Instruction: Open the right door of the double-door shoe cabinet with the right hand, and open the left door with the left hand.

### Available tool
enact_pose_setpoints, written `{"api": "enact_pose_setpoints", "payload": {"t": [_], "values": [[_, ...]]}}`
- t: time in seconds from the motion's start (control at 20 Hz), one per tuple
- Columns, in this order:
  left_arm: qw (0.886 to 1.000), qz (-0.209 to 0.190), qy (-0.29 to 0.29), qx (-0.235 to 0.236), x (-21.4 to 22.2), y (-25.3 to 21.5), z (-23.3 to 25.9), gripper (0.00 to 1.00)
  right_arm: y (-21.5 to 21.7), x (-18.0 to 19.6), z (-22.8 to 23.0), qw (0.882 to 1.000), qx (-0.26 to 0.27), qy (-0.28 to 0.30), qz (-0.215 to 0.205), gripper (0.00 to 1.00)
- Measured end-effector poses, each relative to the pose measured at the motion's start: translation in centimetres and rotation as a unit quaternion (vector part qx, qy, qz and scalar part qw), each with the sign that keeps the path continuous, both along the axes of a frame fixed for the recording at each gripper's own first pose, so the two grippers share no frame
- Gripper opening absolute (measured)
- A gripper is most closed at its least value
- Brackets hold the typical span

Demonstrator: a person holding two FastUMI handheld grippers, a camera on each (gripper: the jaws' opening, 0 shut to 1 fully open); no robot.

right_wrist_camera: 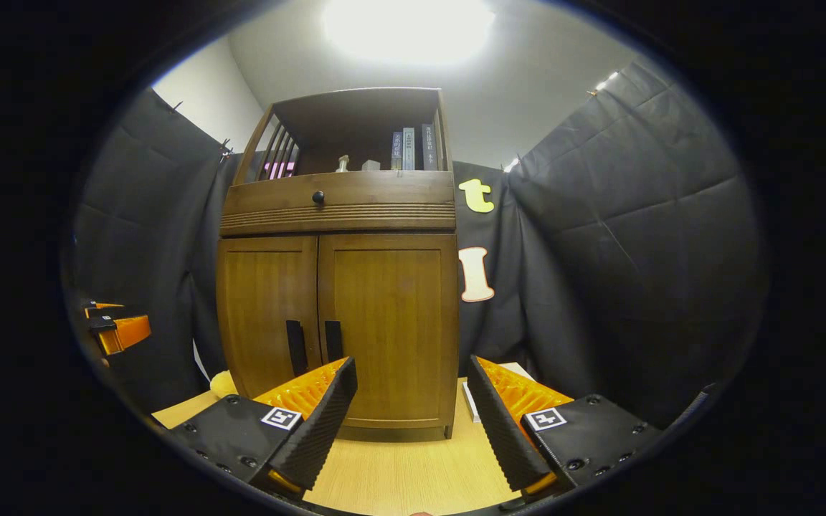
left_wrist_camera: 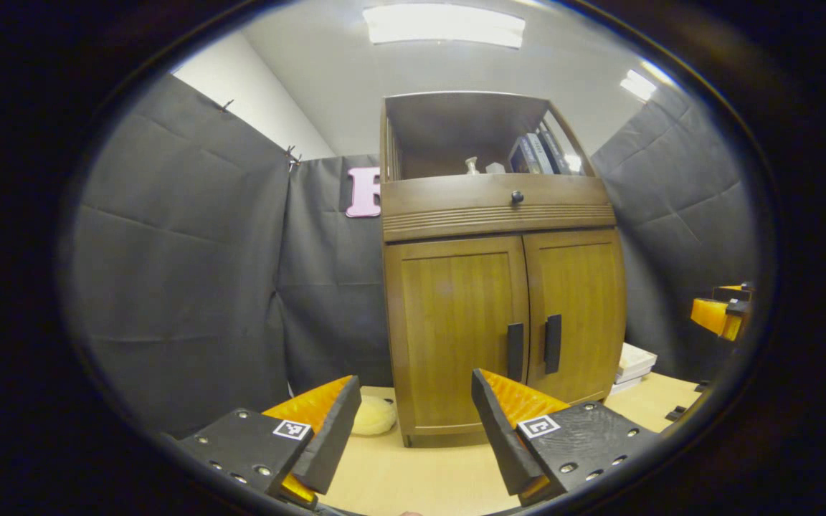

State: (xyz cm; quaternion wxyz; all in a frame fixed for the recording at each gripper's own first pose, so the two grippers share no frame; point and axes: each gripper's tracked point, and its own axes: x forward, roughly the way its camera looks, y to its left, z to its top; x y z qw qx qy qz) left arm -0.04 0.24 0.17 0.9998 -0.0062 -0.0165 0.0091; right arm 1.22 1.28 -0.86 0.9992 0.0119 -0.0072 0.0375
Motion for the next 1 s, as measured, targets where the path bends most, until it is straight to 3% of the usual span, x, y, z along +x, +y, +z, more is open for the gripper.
{"api": "enact_pose_setpoints", "payload": {"t": [0.45, 1.0], "values": [[1.0, 0.029, -0.005, 0.003, 0.2, 0.6, 0.0, 0.91, 3.9, 3.8, 0.7, 0.999, 0.012, -0.009, 0.046, 0.98], [0.994, 0.11, 0.002, 0.011, 0.2, 1.9, -0.1, 0.9, 9.7, 10.8, -0.3, 0.996, 0.009, -0.009, 0.087, 0.97]]}}
